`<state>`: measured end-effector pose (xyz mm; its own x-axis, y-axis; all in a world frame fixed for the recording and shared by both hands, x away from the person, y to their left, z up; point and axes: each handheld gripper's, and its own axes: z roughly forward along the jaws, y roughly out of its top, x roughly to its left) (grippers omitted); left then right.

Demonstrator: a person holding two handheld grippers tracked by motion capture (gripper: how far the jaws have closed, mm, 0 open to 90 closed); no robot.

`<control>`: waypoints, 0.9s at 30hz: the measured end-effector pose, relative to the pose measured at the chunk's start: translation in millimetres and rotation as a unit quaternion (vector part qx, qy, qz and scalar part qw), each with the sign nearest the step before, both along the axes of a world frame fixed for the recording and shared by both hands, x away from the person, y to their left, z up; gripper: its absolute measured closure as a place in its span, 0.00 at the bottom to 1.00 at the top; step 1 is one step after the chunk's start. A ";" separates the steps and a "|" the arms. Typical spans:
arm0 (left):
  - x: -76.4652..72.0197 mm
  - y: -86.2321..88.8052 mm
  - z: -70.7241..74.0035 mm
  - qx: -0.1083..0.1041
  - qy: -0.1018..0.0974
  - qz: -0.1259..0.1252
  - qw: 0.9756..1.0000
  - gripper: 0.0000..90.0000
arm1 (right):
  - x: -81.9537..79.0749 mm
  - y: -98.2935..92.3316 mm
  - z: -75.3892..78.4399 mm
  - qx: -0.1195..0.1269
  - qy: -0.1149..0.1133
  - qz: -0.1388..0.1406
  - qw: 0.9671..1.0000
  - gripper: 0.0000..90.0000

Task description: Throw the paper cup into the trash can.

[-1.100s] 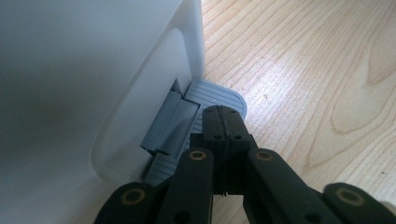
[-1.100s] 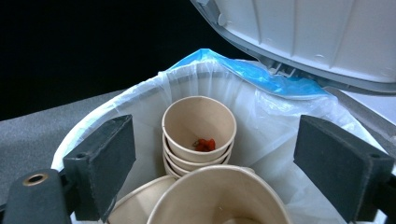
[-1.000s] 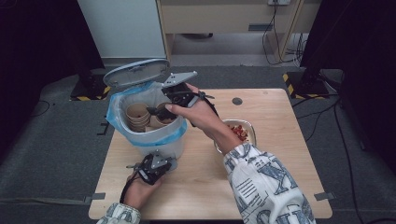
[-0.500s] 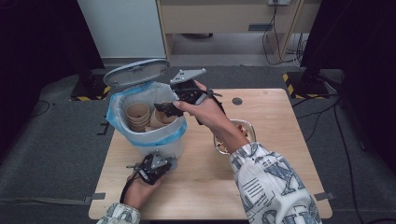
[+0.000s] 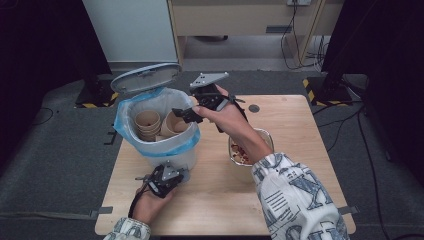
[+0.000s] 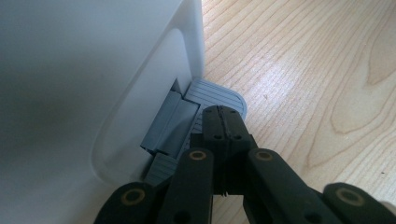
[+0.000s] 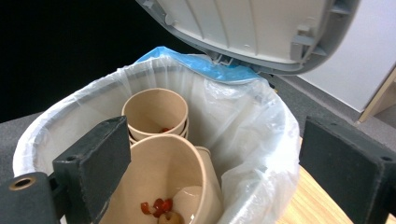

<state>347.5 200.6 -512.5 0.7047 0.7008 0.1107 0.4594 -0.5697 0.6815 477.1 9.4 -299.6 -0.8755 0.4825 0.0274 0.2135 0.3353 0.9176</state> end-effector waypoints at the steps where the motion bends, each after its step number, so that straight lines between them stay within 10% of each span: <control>1: 0.0 0.0 0.0 0.000 0.000 0.000 1.000 0.99 | 0.3 -0.8 0.0 0.000 -0.001 -0.001 1.000 0.10; 27: 0.0 0.1 0.0 0.000 0.000 -0.001 1.000 0.99 | 9.6 -38.2 -2.1 0.012 0.007 -0.059 0.998 0.10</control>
<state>347.5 200.7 -512.5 0.7055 0.7001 0.1103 0.4593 -0.5701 0.6812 486.7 -28.7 -301.8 -0.8117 0.5818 0.0515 0.2630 0.2853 0.9216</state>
